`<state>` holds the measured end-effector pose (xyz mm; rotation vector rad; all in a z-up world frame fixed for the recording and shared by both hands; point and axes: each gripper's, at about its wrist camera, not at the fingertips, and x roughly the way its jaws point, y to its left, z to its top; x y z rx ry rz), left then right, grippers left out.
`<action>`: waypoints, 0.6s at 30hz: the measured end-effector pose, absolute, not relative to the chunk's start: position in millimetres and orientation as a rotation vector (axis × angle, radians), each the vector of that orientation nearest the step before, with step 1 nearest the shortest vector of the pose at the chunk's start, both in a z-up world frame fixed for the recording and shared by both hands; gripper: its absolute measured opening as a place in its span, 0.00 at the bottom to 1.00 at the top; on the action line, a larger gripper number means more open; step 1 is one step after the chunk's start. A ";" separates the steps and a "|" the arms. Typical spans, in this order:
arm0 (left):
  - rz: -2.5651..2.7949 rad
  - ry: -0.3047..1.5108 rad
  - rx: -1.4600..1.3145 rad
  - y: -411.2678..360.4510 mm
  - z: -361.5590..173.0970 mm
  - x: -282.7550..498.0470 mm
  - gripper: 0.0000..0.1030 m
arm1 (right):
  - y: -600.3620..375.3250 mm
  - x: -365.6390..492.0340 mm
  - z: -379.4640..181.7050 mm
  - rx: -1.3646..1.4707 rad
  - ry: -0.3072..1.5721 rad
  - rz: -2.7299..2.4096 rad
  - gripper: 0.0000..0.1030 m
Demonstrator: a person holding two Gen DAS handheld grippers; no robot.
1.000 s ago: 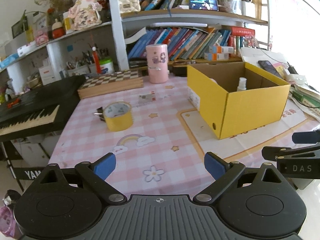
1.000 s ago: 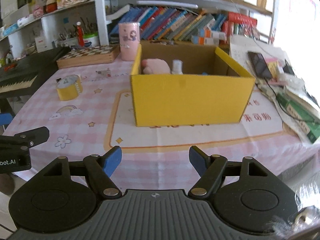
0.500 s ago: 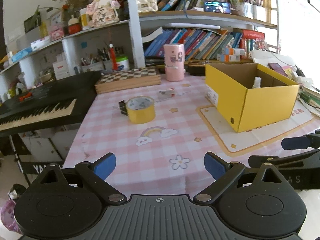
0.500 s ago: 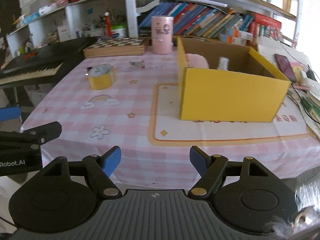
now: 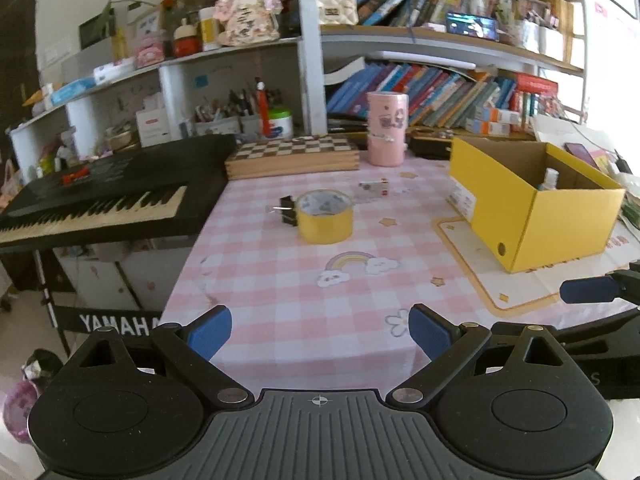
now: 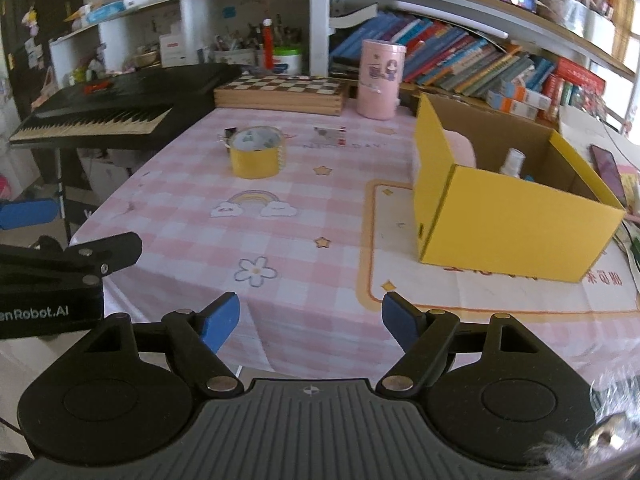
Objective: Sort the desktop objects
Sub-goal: 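Move the left tool to the yellow tape roll while the right tool approaches the white medicine box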
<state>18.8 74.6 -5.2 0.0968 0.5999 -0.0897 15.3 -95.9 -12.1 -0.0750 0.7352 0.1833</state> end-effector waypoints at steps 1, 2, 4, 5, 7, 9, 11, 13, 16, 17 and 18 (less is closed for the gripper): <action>-0.083 0.601 0.092 77.2 -5.5 19.2 0.94 | -93.4 16.2 -11.8 -0.079 0.734 0.188 0.75; -0.077 0.603 0.088 79.4 -5.6 19.8 0.94 | -90.8 17.5 -11.5 -0.085 0.734 0.194 0.75; -0.066 0.605 0.084 83.6 -6.2 21.1 0.95 | -86.5 20.1 -11.7 -0.091 0.737 0.203 0.75; -0.062 0.608 0.081 85.7 -6.5 22.2 0.95 | -84.7 21.6 -12.0 -0.094 0.739 0.208 0.75; -0.053 0.616 0.075 89.2 -7.9 24.4 0.95 | -81.1 25.4 -13.1 -0.099 0.745 0.217 0.75; -0.044 0.624 0.068 92.7 -9.2 27.3 0.95 | -77.8 29.7 -14.6 -0.103 0.752 0.227 0.75; -0.035 0.630 0.064 95.0 -11.1 31.5 0.95 | -75.3 34.9 -16.2 -0.107 0.756 0.235 0.75; -0.027 0.637 0.062 96.0 -12.7 36.8 0.95 | -73.8 40.7 -17.8 -0.109 0.762 0.242 0.75; -0.017 0.643 0.065 96.9 -15.0 45.8 0.95 | -73.0 54.0 -20.0 -0.110 0.769 0.254 0.75; -0.013 0.645 0.068 97.4 -15.5 50.1 0.95 | -72.5 59.2 -20.6 -0.109 0.770 0.258 0.75; -0.006 0.648 0.071 97.9 -15.4 55.5 0.95 | -72.1 65.1 -21.0 -0.108 0.771 0.264 0.75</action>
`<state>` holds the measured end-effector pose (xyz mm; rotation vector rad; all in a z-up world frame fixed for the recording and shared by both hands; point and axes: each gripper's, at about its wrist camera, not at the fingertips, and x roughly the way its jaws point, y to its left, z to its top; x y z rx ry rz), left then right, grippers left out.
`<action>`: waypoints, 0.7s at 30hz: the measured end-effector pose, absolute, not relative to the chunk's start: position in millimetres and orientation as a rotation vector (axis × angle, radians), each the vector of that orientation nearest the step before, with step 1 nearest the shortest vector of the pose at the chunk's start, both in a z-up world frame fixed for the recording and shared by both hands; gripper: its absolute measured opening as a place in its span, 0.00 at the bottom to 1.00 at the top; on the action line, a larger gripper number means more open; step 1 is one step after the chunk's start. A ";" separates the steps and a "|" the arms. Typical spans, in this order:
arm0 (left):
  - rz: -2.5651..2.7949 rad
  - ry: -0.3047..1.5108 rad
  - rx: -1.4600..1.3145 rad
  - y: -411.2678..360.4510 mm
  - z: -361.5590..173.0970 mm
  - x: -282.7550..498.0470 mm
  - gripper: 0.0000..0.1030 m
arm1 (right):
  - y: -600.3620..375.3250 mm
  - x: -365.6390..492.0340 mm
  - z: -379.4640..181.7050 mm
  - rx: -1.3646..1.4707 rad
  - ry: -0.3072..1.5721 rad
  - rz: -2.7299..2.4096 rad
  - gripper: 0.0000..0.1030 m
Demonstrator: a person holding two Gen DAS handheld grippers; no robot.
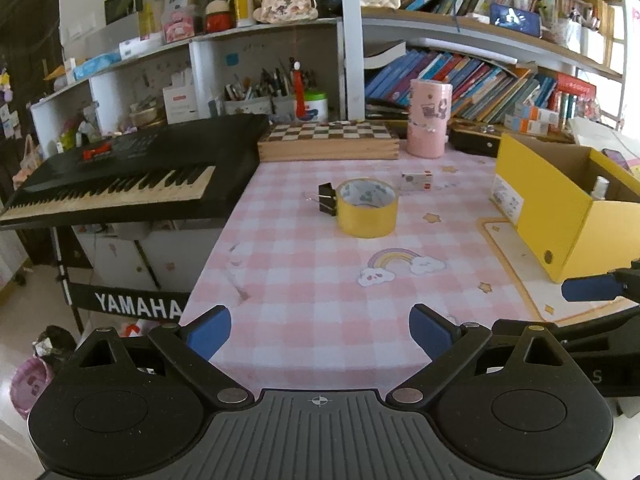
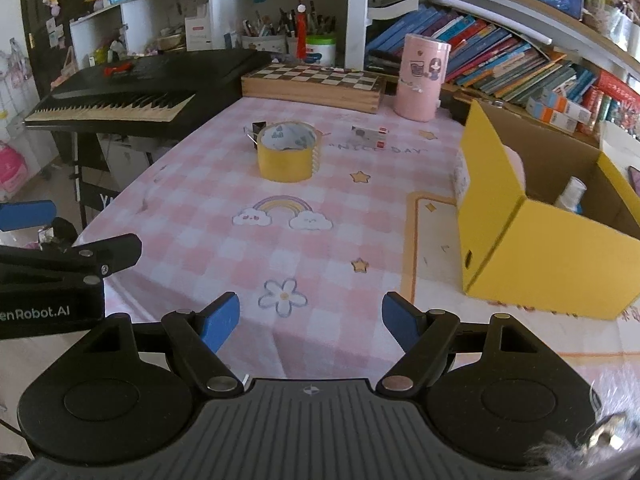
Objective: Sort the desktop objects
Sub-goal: 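Move the left tool to the yellow tape roll while the right tool approaches the white medicine box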
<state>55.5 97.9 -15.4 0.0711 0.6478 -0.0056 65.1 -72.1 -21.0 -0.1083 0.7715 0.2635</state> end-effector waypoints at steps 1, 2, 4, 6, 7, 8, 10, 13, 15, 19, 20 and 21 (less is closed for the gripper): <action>0.001 0.649 0.072 98.5 -15.2 60.1 0.95 | -71.0 71.2 -21.2 -0.109 0.772 0.270 0.75; 0.007 0.651 0.070 99.2 -14.8 65.4 0.95 | -70.0 77.0 -20.9 -0.112 0.772 0.276 0.75; 0.016 0.654 0.061 101.2 -14.7 75.3 0.95 | -68.2 90.0 -19.8 -0.120 0.767 0.290 0.75; 0.024 0.661 0.053 101.4 -15.1 86.1 0.95 | -67.0 102.5 -19.1 -0.128 0.764 0.299 0.75; 0.029 0.665 0.050 101.1 -15.2 92.4 0.95 | -67.2 108.4 -18.8 -0.131 0.764 0.302 0.75; 0.032 0.667 0.049 100.2 -15.1 97.4 0.95 | -67.7 114.8 -18.2 -0.131 0.764 0.304 0.75; 0.034 0.669 0.047 98.3 -14.6 108.3 0.95 | -69.8 127.2 -16.1 -0.132 0.758 0.302 0.75; 0.030 0.673 0.045 94.6 -13.7 125.3 0.95 | -75.7 147.5 -13.0 -0.130 0.748 0.278 0.75; 0.022 0.679 0.044 91.1 -13.9 137.0 0.95 | -80.4 162.2 -12.0 -0.118 0.746 0.252 0.75; 0.004 0.692 0.057 81.2 -17.4 157.8 0.95 | -91.8 193.2 -8.6 -0.074 0.730 0.208 0.75; 0.000 0.696 0.062 78.0 -18.6 163.6 0.95 | -94.3 201.3 -8.1 -0.065 0.727 0.201 0.75; -0.002 0.698 0.066 75.4 -19.8 168.5 0.95 | -97.0 210.9 -8.2 -0.057 0.724 0.193 0.75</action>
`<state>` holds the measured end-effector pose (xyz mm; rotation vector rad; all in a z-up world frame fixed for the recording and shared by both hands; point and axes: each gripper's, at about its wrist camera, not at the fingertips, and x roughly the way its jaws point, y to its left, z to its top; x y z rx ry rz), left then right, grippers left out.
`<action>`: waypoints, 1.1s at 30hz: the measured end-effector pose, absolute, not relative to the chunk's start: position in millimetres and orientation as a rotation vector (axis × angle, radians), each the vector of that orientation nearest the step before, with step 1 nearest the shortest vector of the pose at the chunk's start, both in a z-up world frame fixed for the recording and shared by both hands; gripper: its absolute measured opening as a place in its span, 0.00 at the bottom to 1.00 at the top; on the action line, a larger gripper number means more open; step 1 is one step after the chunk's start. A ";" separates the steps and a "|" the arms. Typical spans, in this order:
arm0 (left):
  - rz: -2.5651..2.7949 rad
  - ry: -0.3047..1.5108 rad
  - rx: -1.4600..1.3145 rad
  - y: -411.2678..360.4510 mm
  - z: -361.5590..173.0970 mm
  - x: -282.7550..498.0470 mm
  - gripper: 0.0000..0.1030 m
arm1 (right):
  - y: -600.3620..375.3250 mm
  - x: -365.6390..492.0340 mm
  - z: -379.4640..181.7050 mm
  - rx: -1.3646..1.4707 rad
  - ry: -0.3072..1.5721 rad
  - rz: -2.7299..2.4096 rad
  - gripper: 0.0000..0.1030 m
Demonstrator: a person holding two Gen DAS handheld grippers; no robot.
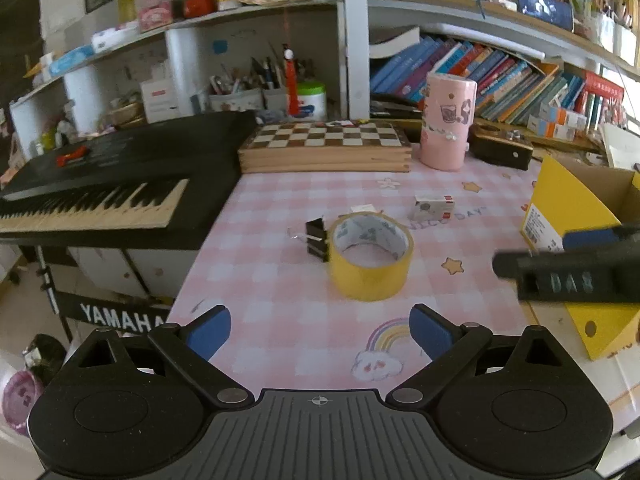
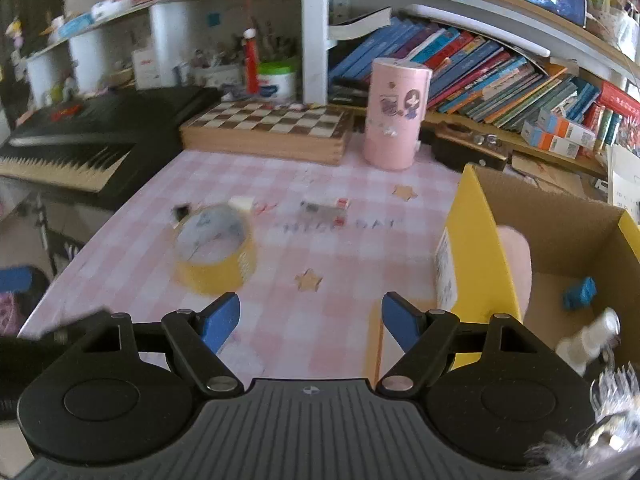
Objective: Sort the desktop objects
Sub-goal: 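Move the left tool to the yellow tape roll while the right tool approaches the white medicine box, then close the right gripper on the white medicine box while the left gripper closes on the tape roll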
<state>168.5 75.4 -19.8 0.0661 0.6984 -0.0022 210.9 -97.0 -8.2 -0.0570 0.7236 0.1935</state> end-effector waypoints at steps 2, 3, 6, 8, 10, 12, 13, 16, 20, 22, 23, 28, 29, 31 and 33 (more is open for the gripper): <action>-0.007 0.704 0.074 69.2 -22.5 180.2 0.95 | -99.9 226.9 -8.3 -0.045 0.726 0.181 0.75; -0.009 0.708 0.078 66.1 -24.3 186.5 0.95 | -101.4 236.2 -8.7 -0.033 0.728 0.174 0.75; -0.009 0.717 0.083 59.2 -29.6 203.4 0.95 | -105.4 261.5 -8.9 0.009 0.738 0.159 0.75; -0.009 0.724 0.082 54.0 -33.8 215.9 0.95 | -105.9 275.3 -8.8 0.030 0.738 0.154 0.75; -0.006 0.726 0.079 49.6 -38.4 226.6 0.95 | -105.1 289.1 -10.1 0.041 0.740 0.154 0.75; 0.002 0.732 0.075 46.1 -43.8 237.7 0.95 | -103.9 301.8 -12.6 0.041 0.744 0.157 0.75; 0.005 0.739 0.071 44.7 -47.1 243.8 0.95 | -103.0 308.2 -14.3 0.036 0.744 0.158 0.76; 0.006 0.752 0.067 41.1 -54.0 257.7 0.95 | -100.2 325.7 -21.8 0.026 0.761 0.158 0.76; 0.004 0.761 0.074 35.4 -61.7 272.5 0.95 | -94.0 346.1 -34.4 0.024 0.792 0.164 0.76; 0.000 0.768 0.077 32.8 -65.5 279.4 0.95 | -90.1 354.9 -40.4 0.016 0.803 0.170 0.76; 0.000 0.771 0.080 31.4 -67.7 282.3 0.95 | -88.1 358.8 -43.4 0.012 0.805 0.175 0.76; 0.019 0.788 0.086 28.1 -78.2 297.8 0.95 | -78.2 380.1 -59.8 -0.013 0.830 0.171 0.76; 0.022 0.789 0.084 27.7 -79.3 299.5 0.95 | -77.1 383.0 -62.7 -0.018 0.832 0.168 0.76; 0.025 0.787 0.076 27.4 -81.1 302.3 0.94 | -75.6 388.2 -68.1 -0.027 0.837 0.161 0.75; 0.035 0.787 0.069 27.3 -82.6 304.5 0.93 | -76.1 391.2 -72.1 -0.033 0.843 0.154 0.74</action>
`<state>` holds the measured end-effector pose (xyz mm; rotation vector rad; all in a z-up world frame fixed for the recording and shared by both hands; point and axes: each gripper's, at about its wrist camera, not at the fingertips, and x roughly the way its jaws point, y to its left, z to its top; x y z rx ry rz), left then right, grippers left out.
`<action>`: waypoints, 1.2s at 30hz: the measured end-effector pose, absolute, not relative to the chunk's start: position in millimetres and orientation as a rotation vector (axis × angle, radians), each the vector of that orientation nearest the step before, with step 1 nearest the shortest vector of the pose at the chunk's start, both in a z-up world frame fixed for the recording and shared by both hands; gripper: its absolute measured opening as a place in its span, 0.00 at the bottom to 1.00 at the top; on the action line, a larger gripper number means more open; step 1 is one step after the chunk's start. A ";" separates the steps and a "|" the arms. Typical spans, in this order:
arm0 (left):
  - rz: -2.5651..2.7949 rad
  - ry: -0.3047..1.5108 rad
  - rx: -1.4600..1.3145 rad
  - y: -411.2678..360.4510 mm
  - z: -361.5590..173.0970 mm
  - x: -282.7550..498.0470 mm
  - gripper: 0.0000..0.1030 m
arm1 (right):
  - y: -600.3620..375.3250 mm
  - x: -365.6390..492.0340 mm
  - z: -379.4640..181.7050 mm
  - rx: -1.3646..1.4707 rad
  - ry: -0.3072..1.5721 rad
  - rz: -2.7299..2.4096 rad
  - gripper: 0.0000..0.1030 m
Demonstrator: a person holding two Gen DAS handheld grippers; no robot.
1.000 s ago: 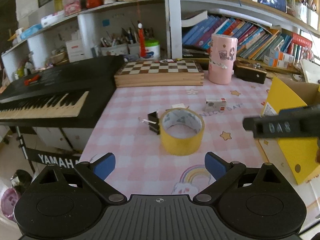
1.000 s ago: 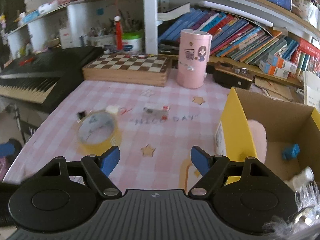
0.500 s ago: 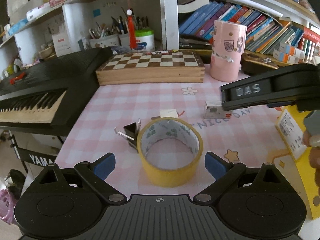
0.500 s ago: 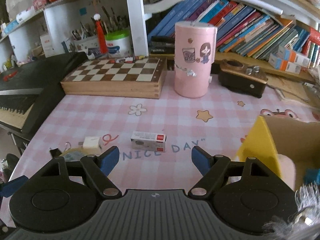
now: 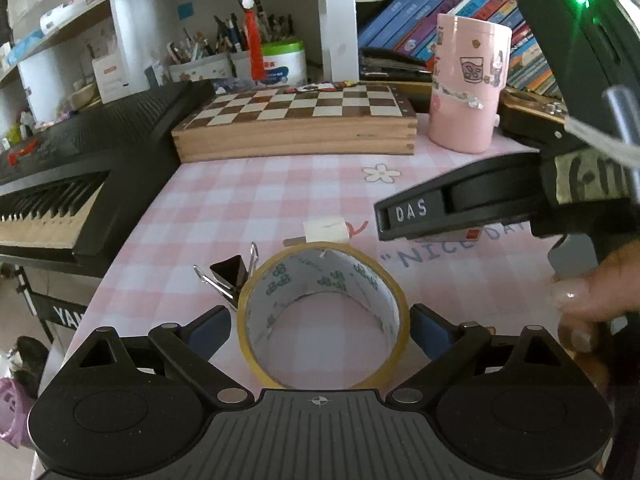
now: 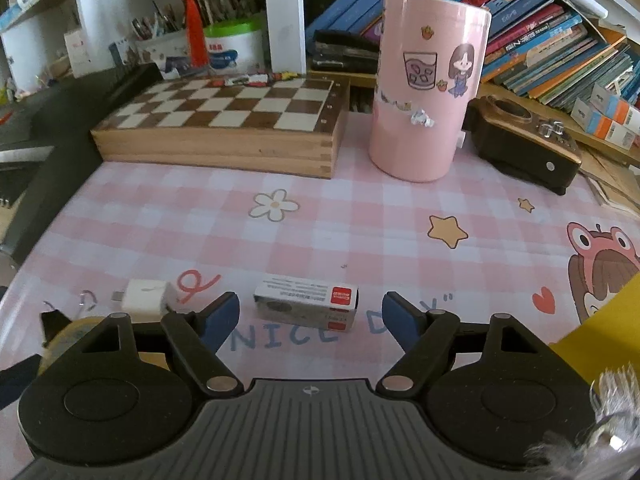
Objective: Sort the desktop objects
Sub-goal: 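Close the right gripper on the white medicine box while the left gripper closes on the tape roll, then lift the tape roll with the left tool and the medicine box with the right tool toward the yellow box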
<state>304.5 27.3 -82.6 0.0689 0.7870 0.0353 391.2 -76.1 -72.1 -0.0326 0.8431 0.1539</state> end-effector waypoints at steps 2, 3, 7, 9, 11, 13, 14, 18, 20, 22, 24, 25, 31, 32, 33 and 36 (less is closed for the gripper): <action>0.046 0.790 0.063 27.8 -84.3 306.5 0.93 | -78.0 393.7 -75.6 -0.025 0.851 0.148 0.74; 0.048 0.789 0.060 28.2 -84.9 307.0 0.89 | -78.8 394.6 -77.2 -0.020 0.855 0.145 0.72; 0.035 0.793 0.053 27.6 -85.6 306.4 0.82 | -81.0 395.7 -80.6 0.004 0.855 0.152 0.51; 0.031 0.799 0.053 27.6 -84.5 304.7 0.82 | -81.4 394.9 -79.9 0.005 0.857 0.149 0.51; 0.028 0.798 0.045 28.7 -82.1 300.8 0.82 | -83.6 392.7 -77.7 0.023 0.853 0.155 0.51; 0.024 0.789 0.034 29.9 -78.3 295.1 0.82 | -86.3 389.2 -73.6 0.036 0.843 0.154 0.51; 0.018 0.785 0.029 30.7 -76.1 291.9 0.82 | -87.5 387.3 -71.3 0.041 0.838 0.153 0.51; 0.004 0.767 0.015 33.3 -66.4 278.0 0.82 | -92.7 376.6 -60.5 0.062 0.817 0.158 0.51; 0.002 0.755 0.007 35.7 -61.0 270.8 0.82 | -94.3 369.7 -54.6 0.064 0.804 0.167 0.51; 0.003 0.742 -0.001 38.2 -55.0 263.8 0.82 | -95.1 360.7 -47.9 0.061 0.787 0.178 0.51; 0.003 0.729 -0.010 40.9 -48.5 256.7 0.82 | -96.4 351.8 -42.1 0.063 0.773 0.190 0.51; 0.003 0.723 -0.013 41.5 -45.4 253.2 0.82 | -96.7 347.6 -39.4 0.065 0.767 0.196 0.51; -0.010 0.662 -0.014 46.3 -20.9 229.1 0.82 | -99.4 317.0 -21.1 0.069 0.731 0.237 0.51; -0.012 0.650 -0.011 46.5 -16.5 224.0 0.82 | -99.5 311.8 -18.4 0.068 0.726 0.244 0.51; -0.011 0.637 -0.007 46.9 -12.2 218.7 0.82 | -100.2 305.1 -14.6 0.067 0.719 0.254 0.51; -0.007 0.617 -0.006 49.5 -3.1 204.8 0.82 | -102.8 287.3 -6.1 0.060 0.707 0.283 0.51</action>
